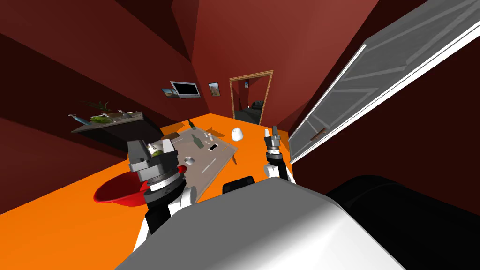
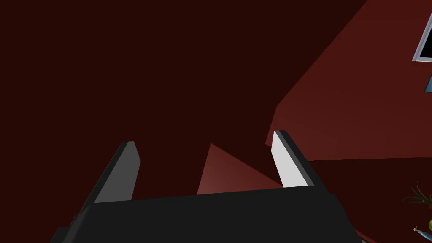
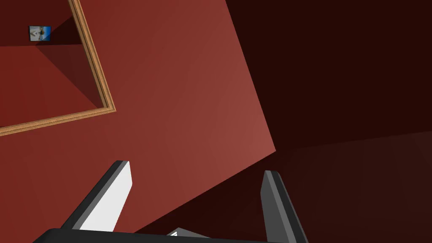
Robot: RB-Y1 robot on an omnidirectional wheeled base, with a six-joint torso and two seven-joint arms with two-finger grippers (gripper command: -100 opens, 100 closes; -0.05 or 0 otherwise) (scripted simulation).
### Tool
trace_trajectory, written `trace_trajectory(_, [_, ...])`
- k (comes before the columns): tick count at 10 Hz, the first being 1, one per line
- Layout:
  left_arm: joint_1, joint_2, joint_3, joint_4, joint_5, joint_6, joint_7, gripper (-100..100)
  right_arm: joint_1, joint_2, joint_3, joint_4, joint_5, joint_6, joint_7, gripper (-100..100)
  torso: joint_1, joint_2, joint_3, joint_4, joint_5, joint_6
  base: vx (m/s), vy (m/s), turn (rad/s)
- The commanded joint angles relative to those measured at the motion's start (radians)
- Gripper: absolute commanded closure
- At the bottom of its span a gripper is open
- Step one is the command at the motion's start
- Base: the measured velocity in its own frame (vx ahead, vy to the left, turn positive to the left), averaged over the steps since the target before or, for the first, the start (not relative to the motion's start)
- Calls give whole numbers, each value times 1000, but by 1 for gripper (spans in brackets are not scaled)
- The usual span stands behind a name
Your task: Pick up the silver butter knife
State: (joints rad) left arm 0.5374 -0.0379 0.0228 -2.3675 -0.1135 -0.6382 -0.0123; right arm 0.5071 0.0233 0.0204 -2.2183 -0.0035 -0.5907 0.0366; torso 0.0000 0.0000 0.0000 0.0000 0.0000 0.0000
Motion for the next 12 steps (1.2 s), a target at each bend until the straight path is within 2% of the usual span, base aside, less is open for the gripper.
trace_trajectory(1, [0,34,3,27,22,23,15,-100,0,0,0,0,0,0,0,0,0,0,0,0,0,0,-13,7,-127])
trace_trajectory(5, [-4,118,16,117,101,107,66,-100,0,0,0,0,0,0,0,0,2,3,1,1,0,0,-36,25,-208])
trace_trajectory(6, [-4,118,16,123,101,107,66,-100,0,0,0,0,0,0,0,0,3,2,1,0,1,0,-25,23,-58])
trace_trajectory(8, [-8,165,25,181,156,169,103,-100,0,0,0,0,0,0,0,0,1,1,1,0,0,0,-27,14,-215])
trace_trajectory(9, [-8,165,25,193,156,169,103,-100,0,0,0,0,0,0,0,0,2,2,1,0,0,0,-26,19,-105])
trace_trajectory(11, [-14,213,36,271,220,227,144,-100,0,0,0,0,0,0,0,0,2,1,1,0,0,0,-26,19,-257])
trace_trajectory(12, [-14,213,36,276,220,240,144,-100,0,0,0,0,0,0,0,0,2,1,1,0,1,1,-24,22,-96])
